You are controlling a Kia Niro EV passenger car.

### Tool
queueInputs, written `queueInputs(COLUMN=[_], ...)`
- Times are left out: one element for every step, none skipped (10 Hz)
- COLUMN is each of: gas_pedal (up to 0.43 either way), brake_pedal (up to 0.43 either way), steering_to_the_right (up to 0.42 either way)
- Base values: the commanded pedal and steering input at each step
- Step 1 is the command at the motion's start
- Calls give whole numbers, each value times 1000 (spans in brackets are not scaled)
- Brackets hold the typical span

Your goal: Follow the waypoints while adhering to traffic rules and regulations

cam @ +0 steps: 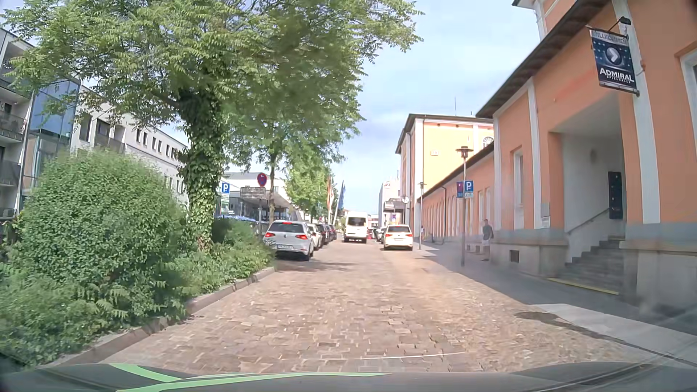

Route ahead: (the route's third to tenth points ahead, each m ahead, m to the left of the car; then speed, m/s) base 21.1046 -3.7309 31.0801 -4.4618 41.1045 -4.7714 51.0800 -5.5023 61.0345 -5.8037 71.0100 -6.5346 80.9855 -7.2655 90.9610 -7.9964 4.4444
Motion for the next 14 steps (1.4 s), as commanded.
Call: queueInputs(gas_pedal=[0,0,0,0,0,8,28,39,47,47,47,47,47,47], brake_pedal=[0,0,0,0,0,0,0,0,0,0,0,0,0,0], steering_to_the_right=[20,24,32,37,38,36,35,35,35,35,34,29,27,26])
